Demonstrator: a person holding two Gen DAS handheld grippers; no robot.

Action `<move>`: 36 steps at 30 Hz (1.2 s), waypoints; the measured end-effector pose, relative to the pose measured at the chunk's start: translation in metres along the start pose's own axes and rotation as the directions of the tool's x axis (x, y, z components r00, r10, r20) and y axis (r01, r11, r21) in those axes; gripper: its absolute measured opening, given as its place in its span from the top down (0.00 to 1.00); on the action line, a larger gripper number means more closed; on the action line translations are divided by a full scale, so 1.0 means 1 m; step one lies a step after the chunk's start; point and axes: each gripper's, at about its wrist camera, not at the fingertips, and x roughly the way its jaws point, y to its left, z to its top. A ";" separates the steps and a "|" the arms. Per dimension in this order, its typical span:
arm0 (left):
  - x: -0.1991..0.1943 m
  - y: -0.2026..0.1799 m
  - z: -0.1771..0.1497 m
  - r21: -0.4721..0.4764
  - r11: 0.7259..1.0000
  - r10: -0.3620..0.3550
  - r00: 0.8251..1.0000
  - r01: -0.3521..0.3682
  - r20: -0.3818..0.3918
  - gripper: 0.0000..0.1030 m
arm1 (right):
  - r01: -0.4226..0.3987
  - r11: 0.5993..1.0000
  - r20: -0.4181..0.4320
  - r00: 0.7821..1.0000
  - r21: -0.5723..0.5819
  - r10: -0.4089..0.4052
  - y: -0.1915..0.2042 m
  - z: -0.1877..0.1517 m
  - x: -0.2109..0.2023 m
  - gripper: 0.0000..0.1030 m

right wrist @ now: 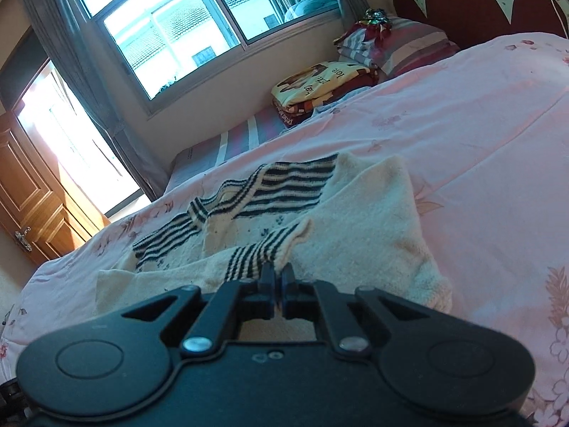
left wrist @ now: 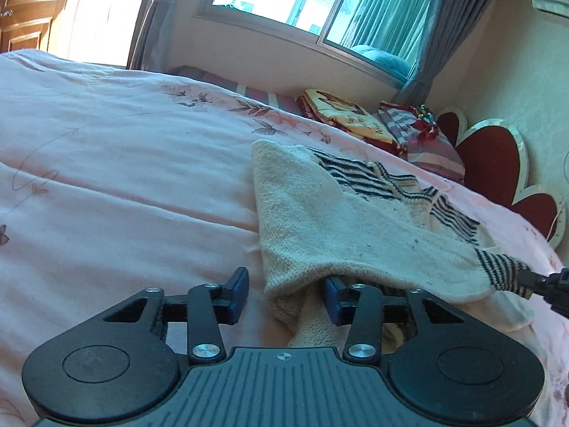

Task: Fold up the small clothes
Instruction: 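Fold the side edge over toward the body center with the left gripper, release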

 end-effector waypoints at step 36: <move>-0.006 -0.010 -0.006 0.146 0.983 0.106 0.993 -0.113 0.054 0.89 | 0.002 1.000 -0.067 0.998 -0.030 -0.004 -0.013 -0.014 0.008 0.95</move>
